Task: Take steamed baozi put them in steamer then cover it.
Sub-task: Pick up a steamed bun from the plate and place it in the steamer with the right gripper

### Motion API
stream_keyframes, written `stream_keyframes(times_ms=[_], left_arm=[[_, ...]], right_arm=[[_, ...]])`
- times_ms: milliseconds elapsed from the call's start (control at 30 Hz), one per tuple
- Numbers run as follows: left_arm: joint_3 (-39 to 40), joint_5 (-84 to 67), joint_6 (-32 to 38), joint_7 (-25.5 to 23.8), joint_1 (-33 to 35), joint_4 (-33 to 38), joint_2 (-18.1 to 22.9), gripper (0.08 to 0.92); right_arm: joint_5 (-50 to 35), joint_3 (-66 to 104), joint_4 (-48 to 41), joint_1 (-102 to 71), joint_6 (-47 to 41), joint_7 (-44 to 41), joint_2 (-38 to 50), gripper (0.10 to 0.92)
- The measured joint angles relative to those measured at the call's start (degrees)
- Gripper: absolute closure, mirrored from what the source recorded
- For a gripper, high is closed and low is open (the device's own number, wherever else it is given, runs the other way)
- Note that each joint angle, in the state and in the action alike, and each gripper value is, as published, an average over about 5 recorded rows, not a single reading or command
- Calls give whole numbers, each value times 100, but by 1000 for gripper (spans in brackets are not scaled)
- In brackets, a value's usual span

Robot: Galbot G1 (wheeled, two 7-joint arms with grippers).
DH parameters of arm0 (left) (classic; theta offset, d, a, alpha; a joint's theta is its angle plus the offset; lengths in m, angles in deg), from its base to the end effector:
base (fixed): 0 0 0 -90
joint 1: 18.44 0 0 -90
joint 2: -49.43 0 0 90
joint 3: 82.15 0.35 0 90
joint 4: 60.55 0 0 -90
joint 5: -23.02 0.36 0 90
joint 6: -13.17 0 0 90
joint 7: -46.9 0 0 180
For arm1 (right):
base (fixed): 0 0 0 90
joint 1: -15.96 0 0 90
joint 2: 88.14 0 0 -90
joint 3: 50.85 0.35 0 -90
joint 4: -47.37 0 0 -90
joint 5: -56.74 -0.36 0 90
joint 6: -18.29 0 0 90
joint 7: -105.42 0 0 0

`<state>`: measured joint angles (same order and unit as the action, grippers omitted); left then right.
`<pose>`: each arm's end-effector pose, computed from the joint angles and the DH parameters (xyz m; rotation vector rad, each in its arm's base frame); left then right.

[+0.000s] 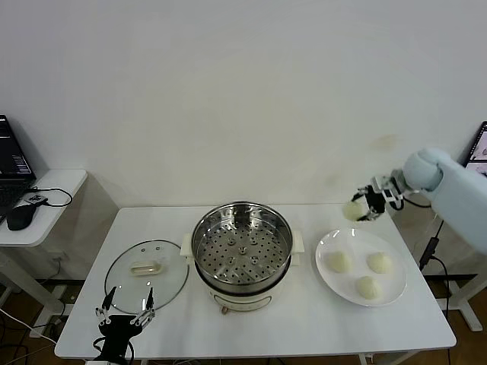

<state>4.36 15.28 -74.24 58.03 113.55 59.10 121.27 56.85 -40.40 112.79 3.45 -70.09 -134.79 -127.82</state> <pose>0.1268 0.0717 -0.3259 0.1012 -2.9781 -0.2556 0.5663 -0.1791 -0.0648 1.2869 -1.5760 1.6375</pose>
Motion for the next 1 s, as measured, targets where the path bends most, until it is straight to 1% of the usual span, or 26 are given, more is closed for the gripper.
stream_keyframes(times_ms=[233,500,700,1000], left_arm=[[-60,-83,13,-5,-10,45,18,177],[-160,-148,13,-21,-19,44,64,177],[-237,-167,15,-37,-29,30,74,177],[-275,-172,23,-42,-26,37,149,177]], right_arm=[[-549,-801,381,939,51,168,-407,391],[-937,-1449,527,1375,229,445,-1233,389],[-802,-1819,616,1419,506,621,-1871,389],[-239,-2183,575,1232,975,762,-2490,397]])
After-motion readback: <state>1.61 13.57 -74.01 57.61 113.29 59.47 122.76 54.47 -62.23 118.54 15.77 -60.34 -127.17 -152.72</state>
